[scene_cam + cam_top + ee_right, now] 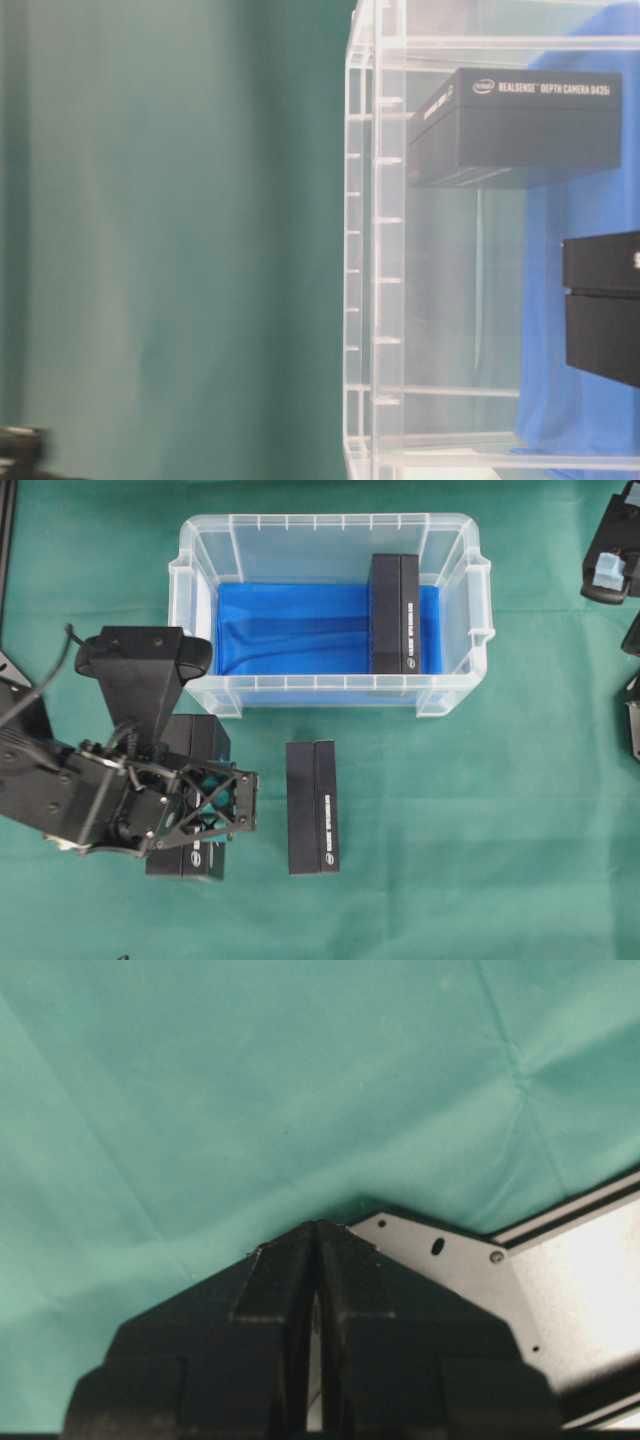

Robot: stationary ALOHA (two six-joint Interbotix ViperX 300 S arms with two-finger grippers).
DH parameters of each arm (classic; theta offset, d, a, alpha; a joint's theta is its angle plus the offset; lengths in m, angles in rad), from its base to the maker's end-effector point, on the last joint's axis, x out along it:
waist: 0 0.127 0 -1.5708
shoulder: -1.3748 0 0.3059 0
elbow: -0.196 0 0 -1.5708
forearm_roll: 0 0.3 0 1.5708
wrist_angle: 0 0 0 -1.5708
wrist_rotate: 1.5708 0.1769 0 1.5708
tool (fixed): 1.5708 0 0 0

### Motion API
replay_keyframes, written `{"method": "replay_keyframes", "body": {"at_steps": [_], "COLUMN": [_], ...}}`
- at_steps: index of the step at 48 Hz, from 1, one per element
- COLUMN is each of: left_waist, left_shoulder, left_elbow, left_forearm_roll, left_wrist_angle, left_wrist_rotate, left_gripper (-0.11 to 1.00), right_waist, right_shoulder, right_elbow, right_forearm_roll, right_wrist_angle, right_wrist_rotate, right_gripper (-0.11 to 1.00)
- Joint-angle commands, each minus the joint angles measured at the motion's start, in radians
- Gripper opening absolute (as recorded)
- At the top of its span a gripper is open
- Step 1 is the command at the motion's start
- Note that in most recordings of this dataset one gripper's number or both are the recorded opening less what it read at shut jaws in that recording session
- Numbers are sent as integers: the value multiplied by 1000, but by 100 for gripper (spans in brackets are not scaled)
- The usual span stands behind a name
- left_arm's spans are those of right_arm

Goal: Take the box out of the case with the left arm.
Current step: 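Carry the box forward and lower it onto the table left of the first box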

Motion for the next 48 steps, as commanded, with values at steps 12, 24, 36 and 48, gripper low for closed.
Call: {"method": "replay_keyframes", "body": {"at_steps": [12, 24, 36, 48], "left_waist": [0, 0, 2, 3], "left_shoulder": [-12, 49, 106, 91], "left_elbow": [172, 262, 270, 302], "left_forearm_roll": [11, 11, 11, 8], "left_wrist_angle": [-233, -376, -410, -425], "left_wrist_rotate": [-67, -74, -72, -66], "left_gripper": [61, 61, 61, 61], "right_waist": [0, 0, 0, 0], "right_shoulder": [-2, -2, -2, 0], "right_elbow": [-9, -8, -6, -6], "right_forearm_roll": [-3, -3, -3, -3], "right_wrist_angle": [-3, -6, -8, -8], "right_wrist_rotate": [2, 2, 3, 3], "right_gripper": [0, 0, 0, 0]}}
